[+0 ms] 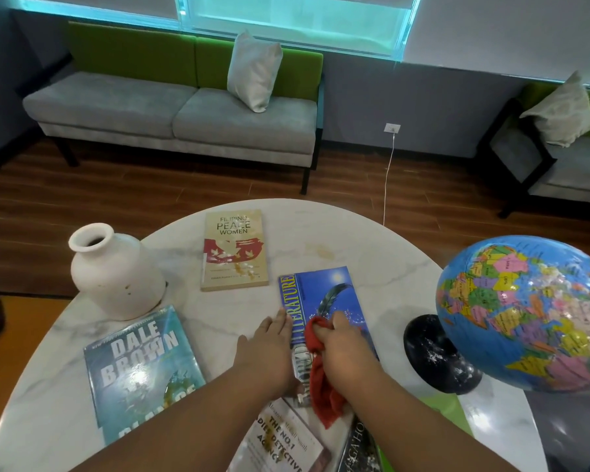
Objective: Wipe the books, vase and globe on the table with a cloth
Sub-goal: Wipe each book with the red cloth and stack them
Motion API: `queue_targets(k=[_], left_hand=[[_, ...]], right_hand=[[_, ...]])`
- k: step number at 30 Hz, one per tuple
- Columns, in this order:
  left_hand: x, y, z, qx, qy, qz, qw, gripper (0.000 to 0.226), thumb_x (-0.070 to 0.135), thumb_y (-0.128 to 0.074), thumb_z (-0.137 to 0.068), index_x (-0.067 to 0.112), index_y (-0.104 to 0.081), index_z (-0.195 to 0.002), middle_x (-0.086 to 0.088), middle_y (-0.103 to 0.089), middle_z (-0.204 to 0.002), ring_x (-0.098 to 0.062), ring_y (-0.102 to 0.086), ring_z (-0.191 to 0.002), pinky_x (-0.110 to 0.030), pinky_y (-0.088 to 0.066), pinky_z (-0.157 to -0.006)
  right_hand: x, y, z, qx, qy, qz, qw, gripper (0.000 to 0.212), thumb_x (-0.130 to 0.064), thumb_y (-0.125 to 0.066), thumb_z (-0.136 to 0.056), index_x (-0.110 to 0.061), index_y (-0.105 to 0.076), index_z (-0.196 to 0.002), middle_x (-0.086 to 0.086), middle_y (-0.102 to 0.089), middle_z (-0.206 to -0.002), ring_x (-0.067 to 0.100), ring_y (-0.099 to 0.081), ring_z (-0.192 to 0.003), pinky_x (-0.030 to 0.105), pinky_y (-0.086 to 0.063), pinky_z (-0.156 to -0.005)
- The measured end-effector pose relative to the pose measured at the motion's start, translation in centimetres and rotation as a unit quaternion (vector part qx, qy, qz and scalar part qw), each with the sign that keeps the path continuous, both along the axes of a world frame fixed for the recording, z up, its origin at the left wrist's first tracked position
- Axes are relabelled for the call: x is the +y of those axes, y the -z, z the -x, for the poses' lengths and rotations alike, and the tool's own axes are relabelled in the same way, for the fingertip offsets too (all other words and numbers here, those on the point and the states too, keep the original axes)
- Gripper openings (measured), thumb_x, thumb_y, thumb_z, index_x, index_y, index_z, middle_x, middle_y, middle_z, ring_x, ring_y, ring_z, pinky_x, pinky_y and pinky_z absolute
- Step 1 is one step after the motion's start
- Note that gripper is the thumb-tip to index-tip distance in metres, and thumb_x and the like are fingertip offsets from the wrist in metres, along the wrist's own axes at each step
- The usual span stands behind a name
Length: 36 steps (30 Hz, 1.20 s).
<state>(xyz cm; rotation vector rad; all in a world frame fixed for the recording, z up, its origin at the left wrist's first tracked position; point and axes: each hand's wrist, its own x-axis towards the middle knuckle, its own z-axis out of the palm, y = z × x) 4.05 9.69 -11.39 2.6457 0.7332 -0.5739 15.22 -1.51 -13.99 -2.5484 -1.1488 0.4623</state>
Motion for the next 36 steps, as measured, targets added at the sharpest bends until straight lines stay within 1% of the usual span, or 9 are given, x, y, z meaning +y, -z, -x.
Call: queue_targets(k=[3,10,14,18,21,26,30,33,36], left_hand=[[0.1,0.2,0.3,-0.005,0.004,-0.001,1.000,0.116,0.055,-0.070,-0.075,0.019,0.007,-0.153,0.008,0.017,-0.160,-0.016,0.003,-0.149,-0.052,-0.020,-0.115],[0.6,0.7,1.0,-0.021,0.005,0.006,1.000,0.117,0.059,-0.069,-0.073,0.024,0.009,-0.153,0.011,0.018,-0.159,-0.015,0.009,-0.148,-0.054,-0.016,-0.116],[0.7,0.9,1.1,-0.028,0.003,0.007,1.000,0.118,0.061,-0.069,-0.073,0.025,0.010,-0.153,0.012,0.019,-0.159,-0.016,0.010,-0.148,-0.054,-0.015,-0.115],[0.7,0.8,0.9,-0.026,0.001,0.005,1.000,0.118,0.061,-0.069,-0.072,0.025,0.011,-0.152,0.013,0.018,-0.159,-0.015,0.010,-0.148,-0.053,-0.015,-0.116],[0.5,0.7,1.0,-0.022,0.003,0.002,1.000,0.117,0.060,-0.069,-0.073,0.024,0.010,-0.153,0.012,0.018,-0.159,-0.015,0.009,-0.148,-0.053,-0.015,-0.115],[0.5,0.1,0.6,-0.010,-0.003,0.009,1.000,0.117,0.057,-0.071,-0.073,0.022,0.008,-0.153,0.011,0.017,-0.160,-0.015,0.008,-0.148,-0.053,-0.016,-0.116],[0.3,-0.1,0.4,-0.006,-0.007,0.010,1.000,0.118,0.057,-0.071,-0.072,0.021,0.006,-0.154,0.010,0.015,-0.160,-0.015,0.006,-0.149,-0.052,-0.019,-0.115],[0.4,-0.2,0.3,-0.007,-0.008,0.012,1.000,0.119,0.057,-0.072,-0.072,0.022,0.007,-0.153,0.010,0.015,-0.160,-0.016,0.007,-0.149,-0.053,-0.017,-0.115],[0.4,-0.2,0.4,-0.005,-0.009,0.014,1.000,0.120,0.057,-0.072,-0.072,0.022,0.007,-0.153,0.010,0.015,-0.160,-0.016,0.007,-0.149,-0.054,-0.016,-0.115]], right_hand=[[-0.4,-0.9,0.6,0.050,-0.091,0.011,0.995,0.020,-0.023,-0.045,-0.096,-0.023,-0.057,-0.113,-0.014,-0.049,-0.082,-0.012,-0.056,-0.065,0.004,-0.040,-0.054],[0.0,0.1,-0.4,0.028,-0.023,0.002,0.999,0.020,-0.042,-0.053,-0.084,-0.028,-0.054,-0.098,-0.003,-0.056,-0.095,0.017,-0.061,-0.088,0.028,-0.044,-0.068],[-0.6,-0.6,-1.3,0.042,-0.021,0.017,0.999,0.029,-0.020,-0.052,-0.089,-0.027,-0.062,-0.115,-0.010,-0.045,-0.096,0.010,-0.054,-0.090,0.015,-0.043,-0.076],[0.4,0.0,0.3,-0.007,-0.055,0.001,0.998,0.020,-0.040,-0.053,-0.083,-0.029,-0.052,-0.099,-0.004,-0.055,-0.093,0.016,-0.060,-0.083,0.025,-0.046,-0.067],[0.0,-0.6,0.2,0.063,-0.084,0.046,0.993,0.034,-0.030,-0.053,-0.080,-0.025,-0.059,-0.114,-0.009,-0.049,-0.099,0.014,-0.055,-0.094,0.021,-0.046,-0.080],[0.4,-1.1,0.8,0.038,-0.029,0.083,0.995,0.039,-0.030,-0.045,-0.085,-0.032,-0.053,-0.123,-0.001,-0.040,-0.116,0.025,-0.046,-0.108,0.032,-0.044,-0.093],[-1.9,-2.6,1.9,0.174,0.007,0.019,0.984,0.027,-0.024,-0.044,-0.089,-0.017,-0.065,-0.104,0.003,-0.057,-0.085,0.022,-0.063,-0.074,0.019,-0.049,-0.058],[-2.5,-2.9,-0.4,0.092,0.175,0.038,0.980,0.013,-0.015,-0.050,-0.090,-0.023,-0.052,-0.080,0.002,-0.052,-0.096,0.026,-0.061,-0.091,0.030,-0.051,-0.078],[-1.8,-2.6,-0.7,0.097,0.229,0.053,0.967,0.009,-0.014,-0.048,-0.089,-0.022,-0.045,-0.089,0.003,-0.051,-0.097,0.026,-0.058,-0.087,0.036,-0.050,-0.077]])
